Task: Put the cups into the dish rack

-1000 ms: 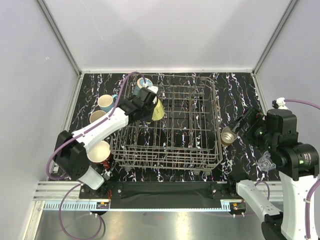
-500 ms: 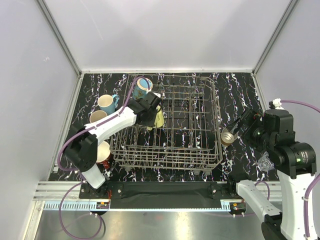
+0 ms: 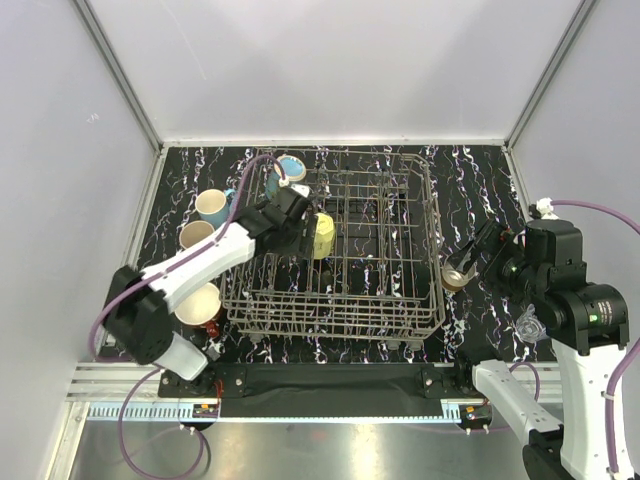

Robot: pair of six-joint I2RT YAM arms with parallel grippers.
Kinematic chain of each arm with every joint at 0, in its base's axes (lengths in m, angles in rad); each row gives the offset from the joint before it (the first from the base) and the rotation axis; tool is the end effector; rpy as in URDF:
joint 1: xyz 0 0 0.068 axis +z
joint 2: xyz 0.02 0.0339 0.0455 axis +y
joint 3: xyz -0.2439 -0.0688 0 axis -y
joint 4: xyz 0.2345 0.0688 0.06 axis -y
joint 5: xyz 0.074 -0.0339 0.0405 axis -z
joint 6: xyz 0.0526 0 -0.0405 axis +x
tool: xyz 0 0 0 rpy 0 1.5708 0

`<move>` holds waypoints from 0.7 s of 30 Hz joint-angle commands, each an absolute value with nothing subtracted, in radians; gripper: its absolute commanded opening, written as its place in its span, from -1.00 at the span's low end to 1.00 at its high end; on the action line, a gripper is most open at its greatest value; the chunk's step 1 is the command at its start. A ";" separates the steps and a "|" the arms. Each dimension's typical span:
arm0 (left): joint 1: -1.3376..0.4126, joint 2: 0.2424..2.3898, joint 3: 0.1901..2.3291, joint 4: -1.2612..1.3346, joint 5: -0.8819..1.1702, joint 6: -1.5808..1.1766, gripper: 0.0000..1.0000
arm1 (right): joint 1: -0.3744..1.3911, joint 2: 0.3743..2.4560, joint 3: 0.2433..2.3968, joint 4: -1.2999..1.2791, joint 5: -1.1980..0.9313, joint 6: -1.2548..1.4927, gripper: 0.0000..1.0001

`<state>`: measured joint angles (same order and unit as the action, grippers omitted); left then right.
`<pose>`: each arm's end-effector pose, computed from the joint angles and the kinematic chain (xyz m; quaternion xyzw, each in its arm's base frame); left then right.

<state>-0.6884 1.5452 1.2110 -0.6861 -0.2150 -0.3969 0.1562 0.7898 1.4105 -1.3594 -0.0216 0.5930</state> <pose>0.2547 -0.1950 0.2302 0.1101 0.9509 -0.0511 0.2847 0.0964 0.0163 0.3867 0.1939 0.8939 0.1571 0.3725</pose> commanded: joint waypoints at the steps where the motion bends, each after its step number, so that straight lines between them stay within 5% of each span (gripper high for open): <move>1: -0.701 1.385 1.230 -0.744 -0.242 -0.400 0.55 | 0.158 0.779 1.396 -1.355 -0.052 0.549 0.97; 9: -0.706 1.166 1.357 -0.894 -0.376 -0.405 0.72 | 0.156 0.776 1.313 -1.341 -0.115 0.520 0.99; 14: -0.566 1.178 1.460 -0.968 -0.451 -0.336 0.47 | 0.158 0.764 1.298 -1.295 -0.264 0.488 0.99; 21: -0.295 1.213 1.526 -0.971 -0.417 -0.360 0.55 | 0.158 0.859 1.342 -1.446 -0.056 0.402 0.99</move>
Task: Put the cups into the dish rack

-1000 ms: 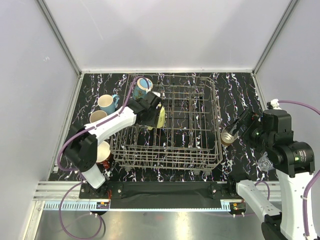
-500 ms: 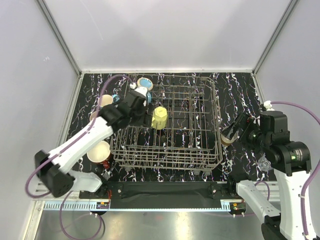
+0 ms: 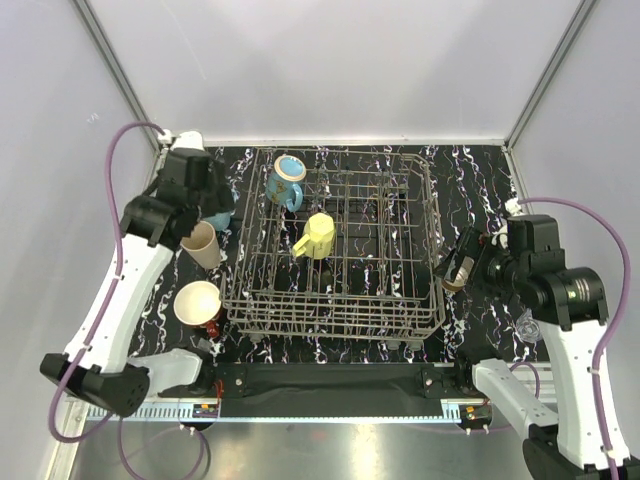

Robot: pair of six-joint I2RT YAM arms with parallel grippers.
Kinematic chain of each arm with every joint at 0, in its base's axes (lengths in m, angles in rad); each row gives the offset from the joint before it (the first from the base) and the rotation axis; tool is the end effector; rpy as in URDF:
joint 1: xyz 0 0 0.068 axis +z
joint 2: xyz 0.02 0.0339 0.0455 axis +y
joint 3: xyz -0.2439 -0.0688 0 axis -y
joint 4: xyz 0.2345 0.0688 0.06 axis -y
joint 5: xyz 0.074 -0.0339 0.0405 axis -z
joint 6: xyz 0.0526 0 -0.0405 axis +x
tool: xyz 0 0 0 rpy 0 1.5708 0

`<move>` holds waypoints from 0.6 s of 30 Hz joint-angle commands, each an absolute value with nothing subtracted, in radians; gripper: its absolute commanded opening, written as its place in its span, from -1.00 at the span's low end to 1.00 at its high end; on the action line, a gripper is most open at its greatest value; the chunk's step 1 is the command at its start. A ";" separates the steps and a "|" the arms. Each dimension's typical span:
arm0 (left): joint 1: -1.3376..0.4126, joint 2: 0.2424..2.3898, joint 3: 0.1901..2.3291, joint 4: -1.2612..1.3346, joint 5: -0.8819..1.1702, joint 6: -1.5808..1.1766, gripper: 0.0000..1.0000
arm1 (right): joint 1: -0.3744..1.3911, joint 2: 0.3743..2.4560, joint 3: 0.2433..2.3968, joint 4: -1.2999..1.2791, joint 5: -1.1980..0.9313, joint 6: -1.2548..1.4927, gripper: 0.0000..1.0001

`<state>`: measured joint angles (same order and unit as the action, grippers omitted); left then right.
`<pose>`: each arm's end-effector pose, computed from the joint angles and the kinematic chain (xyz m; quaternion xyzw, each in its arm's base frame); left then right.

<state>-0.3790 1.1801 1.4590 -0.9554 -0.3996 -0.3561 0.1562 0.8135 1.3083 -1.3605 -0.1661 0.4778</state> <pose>0.2227 -0.0666 0.3846 -0.0757 0.8847 0.0147 0.4598 0.1092 0.0260 0.3590 0.1215 0.9278 0.1812 0.3027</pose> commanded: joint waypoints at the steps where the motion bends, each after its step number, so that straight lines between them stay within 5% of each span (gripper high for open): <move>1: -0.220 1.218 1.528 -0.966 -0.385 -0.370 0.56 | 0.156 0.861 1.344 -1.448 -0.016 0.408 0.99; 10: -0.095 1.330 1.480 -0.948 -0.198 -0.488 0.66 | 0.161 0.833 1.388 -1.445 0.227 0.532 0.99; 18: -0.095 1.285 1.290 -0.847 -0.213 -0.598 0.69 | 0.161 0.919 1.417 -1.486 0.088 0.476 1.00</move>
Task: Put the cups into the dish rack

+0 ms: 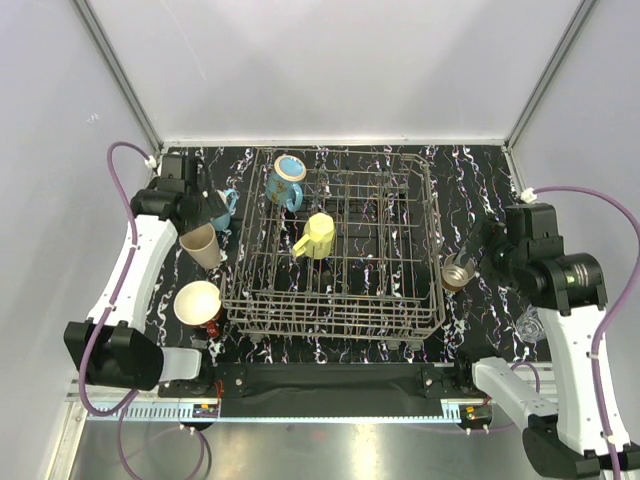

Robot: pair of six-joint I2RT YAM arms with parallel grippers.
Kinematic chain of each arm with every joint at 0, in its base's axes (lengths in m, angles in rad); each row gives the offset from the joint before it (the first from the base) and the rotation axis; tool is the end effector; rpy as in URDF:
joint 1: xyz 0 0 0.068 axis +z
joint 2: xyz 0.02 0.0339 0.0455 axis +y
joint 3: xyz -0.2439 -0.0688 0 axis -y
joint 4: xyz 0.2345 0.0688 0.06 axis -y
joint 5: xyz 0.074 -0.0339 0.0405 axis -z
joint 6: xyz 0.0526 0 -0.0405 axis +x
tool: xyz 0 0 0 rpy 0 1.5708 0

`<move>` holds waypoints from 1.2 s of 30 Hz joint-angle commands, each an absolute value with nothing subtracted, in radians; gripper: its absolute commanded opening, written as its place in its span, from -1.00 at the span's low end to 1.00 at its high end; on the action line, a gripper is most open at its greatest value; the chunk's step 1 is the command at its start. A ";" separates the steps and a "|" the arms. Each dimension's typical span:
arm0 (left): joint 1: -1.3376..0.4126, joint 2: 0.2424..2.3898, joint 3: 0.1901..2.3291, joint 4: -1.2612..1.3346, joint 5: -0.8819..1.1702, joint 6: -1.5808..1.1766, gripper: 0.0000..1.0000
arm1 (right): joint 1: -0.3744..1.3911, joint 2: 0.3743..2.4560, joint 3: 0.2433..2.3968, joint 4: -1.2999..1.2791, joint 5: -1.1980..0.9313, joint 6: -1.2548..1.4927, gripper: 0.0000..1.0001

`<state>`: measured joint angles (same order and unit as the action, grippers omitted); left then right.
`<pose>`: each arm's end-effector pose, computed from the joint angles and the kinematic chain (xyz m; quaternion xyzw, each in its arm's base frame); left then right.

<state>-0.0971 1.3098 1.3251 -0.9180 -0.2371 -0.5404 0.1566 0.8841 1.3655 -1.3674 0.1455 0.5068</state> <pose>0.2681 -0.0137 0.3145 -0.2441 0.9066 0.0041 0.3442 0.1248 0.0120 0.3663 0.1877 0.9208 0.0443 0.3389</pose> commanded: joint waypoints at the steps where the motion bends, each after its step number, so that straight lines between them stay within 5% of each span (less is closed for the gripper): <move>1: -0.095 1.298 1.287 -0.845 -0.212 -0.601 0.70 | 0.161 0.933 1.434 -1.483 0.074 0.457 0.99; 24: -0.060 1.543 1.264 -0.816 -0.287 -0.712 0.51 | 0.161 1.083 1.459 -1.425 0.250 0.469 1.00; 31: -0.058 1.578 1.256 -0.808 -0.273 -0.693 0.19 | 0.161 1.042 1.522 -1.411 0.166 0.380 0.99; 36: -0.055 1.560 1.256 -0.837 -0.272 -0.699 -0.21 | 0.161 1.068 1.546 -1.443 0.152 0.380 0.99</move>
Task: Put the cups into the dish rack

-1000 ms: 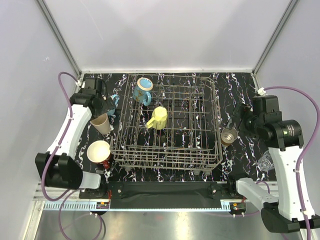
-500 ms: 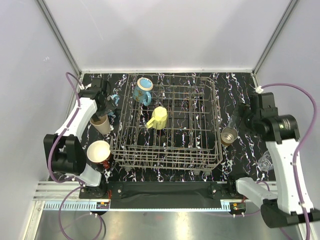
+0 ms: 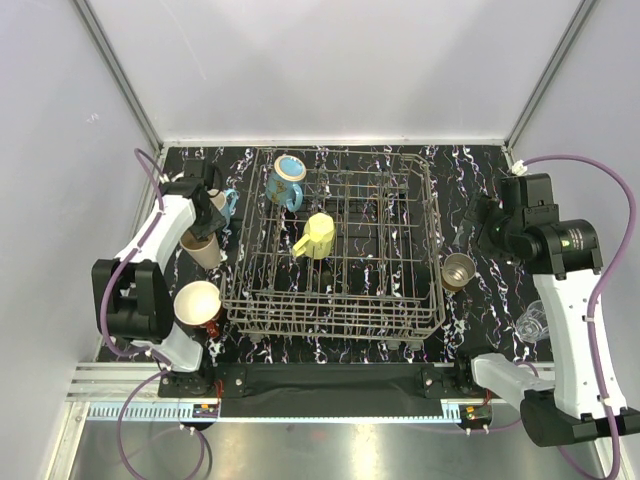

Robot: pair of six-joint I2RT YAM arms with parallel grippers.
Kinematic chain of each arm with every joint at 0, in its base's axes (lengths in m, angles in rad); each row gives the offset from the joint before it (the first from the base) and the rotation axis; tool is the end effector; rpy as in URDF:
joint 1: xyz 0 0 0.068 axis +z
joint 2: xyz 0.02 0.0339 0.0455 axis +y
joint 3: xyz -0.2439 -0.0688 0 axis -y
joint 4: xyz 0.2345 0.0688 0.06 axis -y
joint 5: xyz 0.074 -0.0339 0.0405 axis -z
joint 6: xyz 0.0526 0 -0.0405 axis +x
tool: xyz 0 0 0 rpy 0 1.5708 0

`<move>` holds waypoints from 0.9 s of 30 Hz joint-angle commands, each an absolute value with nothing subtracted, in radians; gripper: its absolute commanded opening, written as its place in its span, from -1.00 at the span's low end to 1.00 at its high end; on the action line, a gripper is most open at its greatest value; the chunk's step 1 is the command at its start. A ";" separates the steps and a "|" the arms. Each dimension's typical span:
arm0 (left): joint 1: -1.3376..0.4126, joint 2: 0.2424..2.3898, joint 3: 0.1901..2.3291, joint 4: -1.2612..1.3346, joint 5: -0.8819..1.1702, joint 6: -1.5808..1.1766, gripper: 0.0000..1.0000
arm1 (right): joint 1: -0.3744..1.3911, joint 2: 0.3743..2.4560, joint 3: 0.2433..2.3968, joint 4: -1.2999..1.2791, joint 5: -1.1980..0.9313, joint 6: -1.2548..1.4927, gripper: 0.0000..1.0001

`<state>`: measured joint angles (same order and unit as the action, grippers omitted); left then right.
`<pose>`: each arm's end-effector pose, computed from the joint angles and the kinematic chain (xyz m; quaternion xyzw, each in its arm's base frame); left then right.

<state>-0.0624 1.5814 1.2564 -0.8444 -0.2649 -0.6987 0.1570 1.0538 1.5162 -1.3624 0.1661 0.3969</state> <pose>0.3130 -0.0058 0.2245 -0.3289 0.9144 0.0468 0.2315 0.1602 0.0166 0.3852 0.1397 0.9310 0.0143 0.3369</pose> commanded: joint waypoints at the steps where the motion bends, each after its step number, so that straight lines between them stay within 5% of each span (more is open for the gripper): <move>1: -0.055 1.534 1.252 -0.841 -0.272 -0.699 -0.25 | 0.161 1.071 1.548 -1.445 0.144 0.382 0.99; 8: -0.051 1.304 1.184 -0.910 -0.323 -0.693 -1.00 | 0.161 1.063 1.511 -1.457 0.167 0.377 1.00; 18: -0.041 1.066 1.388 -0.970 -0.247 -0.700 -1.00 | 0.161 1.106 1.635 -1.471 0.026 0.342 1.00; 27: -0.066 0.956 1.462 -0.510 0.444 -0.689 -1.00 | 0.161 1.117 1.709 -1.339 -0.359 0.383 0.99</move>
